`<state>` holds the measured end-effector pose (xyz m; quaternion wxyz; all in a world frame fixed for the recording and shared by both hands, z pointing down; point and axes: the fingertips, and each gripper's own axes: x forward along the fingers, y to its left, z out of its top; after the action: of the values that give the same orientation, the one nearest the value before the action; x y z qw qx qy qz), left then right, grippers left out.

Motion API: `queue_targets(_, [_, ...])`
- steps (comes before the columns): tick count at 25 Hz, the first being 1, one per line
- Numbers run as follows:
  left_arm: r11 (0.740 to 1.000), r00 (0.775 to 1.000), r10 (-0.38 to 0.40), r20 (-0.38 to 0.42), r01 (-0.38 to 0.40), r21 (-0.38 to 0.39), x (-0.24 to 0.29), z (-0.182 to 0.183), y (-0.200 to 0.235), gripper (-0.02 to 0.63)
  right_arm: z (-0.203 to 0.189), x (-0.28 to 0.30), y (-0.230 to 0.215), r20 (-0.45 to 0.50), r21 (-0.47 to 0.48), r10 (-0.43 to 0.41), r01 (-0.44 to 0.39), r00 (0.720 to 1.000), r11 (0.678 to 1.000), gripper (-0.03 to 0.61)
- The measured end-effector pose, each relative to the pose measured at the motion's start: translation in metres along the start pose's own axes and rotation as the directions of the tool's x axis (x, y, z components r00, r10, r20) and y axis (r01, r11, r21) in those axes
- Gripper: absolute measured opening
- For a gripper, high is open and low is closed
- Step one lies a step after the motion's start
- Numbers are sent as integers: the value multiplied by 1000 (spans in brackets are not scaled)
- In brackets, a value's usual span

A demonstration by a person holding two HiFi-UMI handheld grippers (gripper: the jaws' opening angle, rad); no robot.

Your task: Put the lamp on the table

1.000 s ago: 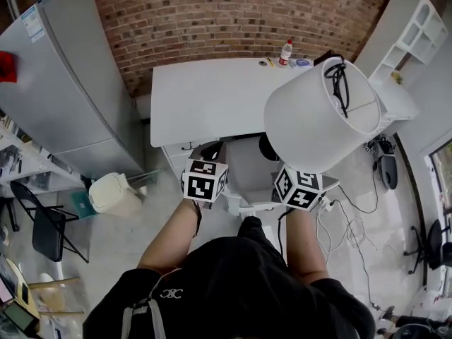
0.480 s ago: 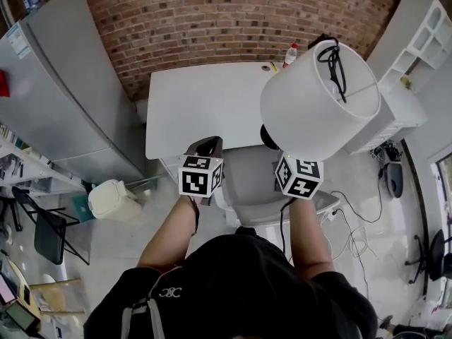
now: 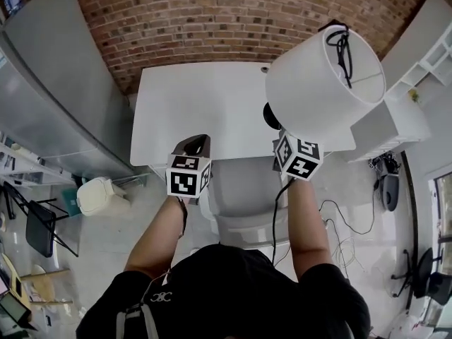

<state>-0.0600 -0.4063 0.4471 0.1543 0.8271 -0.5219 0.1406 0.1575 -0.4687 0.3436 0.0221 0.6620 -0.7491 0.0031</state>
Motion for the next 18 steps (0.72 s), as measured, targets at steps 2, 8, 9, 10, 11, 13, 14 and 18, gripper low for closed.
queue_targets(2, [1000, 1000, 21, -17, -22, -11, 14, -1, 5, 2, -8, 23, -11, -7, 3, 3, -3, 1000, 1000, 130])
queue_targets(8, [992, 992, 116, -48, -118, -50, 52, -2, 35, 2, -52, 95, -31, -5, 21, 60, -59, 998, 998, 129])
queue_targets(9, [989, 989, 135, -55, -138, -52, 56, -2, 41, 2, -62, 106, -33, -2, 19, 72, -72, 997, 997, 129])
queue_targets(10, [986, 986, 156, -62, -160, -54, 60, -2, 48, 2, -71, 117, -33, -3, 16, 83, -83, 997, 996, 129])
queue_targets(11, [982, 982, 178, -68, -182, -56, 63, -1, 55, 2, -81, 128, -32, -7, 13, 94, -93, 996, 996, 129])
queue_targets(13, [973, 973, 218, -80, -223, -60, 67, -2, 66, 2, -101, 147, -31, -27, 9, 115, -115, 993, 993, 129])
queue_targets(14, [969, 968, 235, -89, -241, -61, 69, -4, 69, 2, -112, 155, -30, -39, 10, 125, -124, 991, 992, 129])
queue_targets(18, [955, 952, 281, -122, -290, -67, 78, -11, 78, 2, -150, 186, -25, -58, 14, 167, -167, 984, 986, 129])
